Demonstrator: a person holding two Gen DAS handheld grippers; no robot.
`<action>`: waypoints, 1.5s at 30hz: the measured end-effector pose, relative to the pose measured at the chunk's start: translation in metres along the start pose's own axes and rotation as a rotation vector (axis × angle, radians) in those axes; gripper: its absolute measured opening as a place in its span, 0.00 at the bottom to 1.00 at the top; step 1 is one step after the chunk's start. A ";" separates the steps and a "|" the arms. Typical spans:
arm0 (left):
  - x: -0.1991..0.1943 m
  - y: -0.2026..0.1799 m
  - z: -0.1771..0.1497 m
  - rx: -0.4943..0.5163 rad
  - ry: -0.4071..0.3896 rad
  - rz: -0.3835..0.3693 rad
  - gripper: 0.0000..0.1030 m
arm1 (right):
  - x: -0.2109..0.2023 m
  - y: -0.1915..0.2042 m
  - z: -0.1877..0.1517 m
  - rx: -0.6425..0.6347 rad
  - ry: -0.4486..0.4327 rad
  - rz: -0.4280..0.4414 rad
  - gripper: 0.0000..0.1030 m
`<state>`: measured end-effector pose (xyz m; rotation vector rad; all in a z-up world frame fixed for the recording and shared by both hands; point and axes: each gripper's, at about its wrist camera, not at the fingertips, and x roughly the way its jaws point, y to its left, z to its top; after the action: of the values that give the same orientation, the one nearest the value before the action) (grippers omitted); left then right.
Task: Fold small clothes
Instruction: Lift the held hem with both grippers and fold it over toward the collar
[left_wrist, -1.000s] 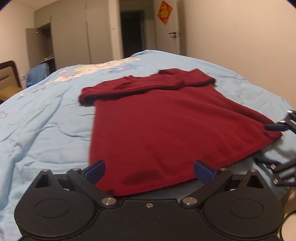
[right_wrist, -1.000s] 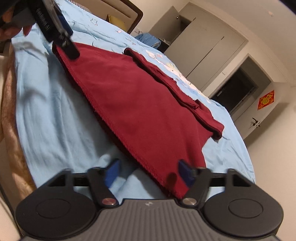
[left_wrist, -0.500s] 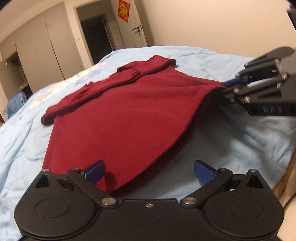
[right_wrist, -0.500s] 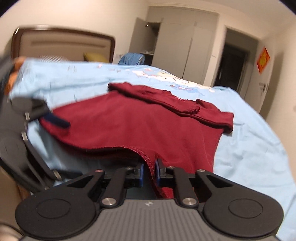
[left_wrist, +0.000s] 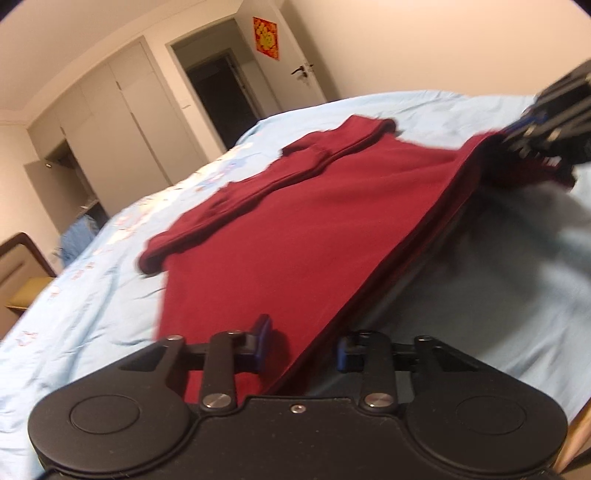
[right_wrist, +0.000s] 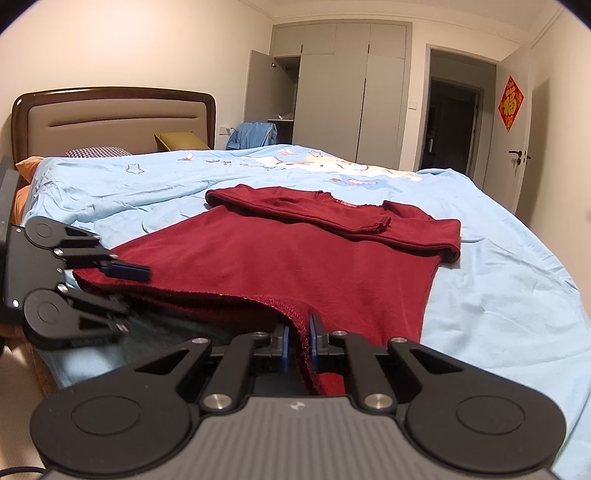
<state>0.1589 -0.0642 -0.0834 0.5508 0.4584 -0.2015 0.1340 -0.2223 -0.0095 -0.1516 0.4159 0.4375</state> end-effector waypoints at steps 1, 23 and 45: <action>-0.002 0.005 -0.004 0.014 0.003 0.021 0.29 | -0.001 0.000 0.000 0.002 -0.001 -0.001 0.12; -0.025 0.066 -0.016 -0.070 -0.047 0.111 0.05 | 0.010 0.049 -0.054 -0.343 0.137 -0.186 0.51; -0.124 0.088 0.011 -0.173 -0.317 0.199 0.03 | -0.094 0.051 -0.007 -0.356 -0.284 -0.453 0.05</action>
<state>0.0804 0.0115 0.0236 0.3821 0.1092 -0.0552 0.0316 -0.2136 0.0211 -0.5116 0.0145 0.0779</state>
